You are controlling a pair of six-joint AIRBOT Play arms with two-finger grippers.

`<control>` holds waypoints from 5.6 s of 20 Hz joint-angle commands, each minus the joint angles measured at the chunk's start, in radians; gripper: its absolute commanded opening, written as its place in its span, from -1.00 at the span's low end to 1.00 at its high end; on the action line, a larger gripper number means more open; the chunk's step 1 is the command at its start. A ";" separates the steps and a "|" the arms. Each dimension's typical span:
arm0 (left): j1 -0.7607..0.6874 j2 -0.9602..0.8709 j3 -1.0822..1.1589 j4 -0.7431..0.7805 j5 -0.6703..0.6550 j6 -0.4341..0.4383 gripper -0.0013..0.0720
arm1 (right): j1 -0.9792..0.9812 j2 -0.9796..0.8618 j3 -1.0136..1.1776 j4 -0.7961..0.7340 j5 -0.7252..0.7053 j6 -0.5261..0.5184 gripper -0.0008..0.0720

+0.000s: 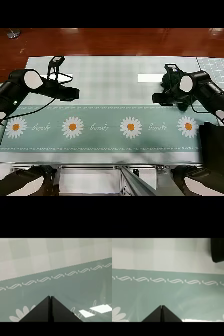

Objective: Fold the shirts.

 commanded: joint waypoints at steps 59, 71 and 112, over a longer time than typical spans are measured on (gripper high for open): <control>0.108 0.645 -0.452 -0.129 0.097 -0.115 0.95 | 0.446 -0.074 0.492 0.372 0.058 -0.312 -0.90; 0.113 0.444 -0.452 -0.105 0.058 -0.048 0.95 | 0.090 -0.109 0.456 0.323 0.287 -0.307 0.73; 0.329 0.169 0.031 -1.035 -0.067 0.609 -0.91 | -0.091 0.101 0.291 0.496 0.142 -0.392 -0.90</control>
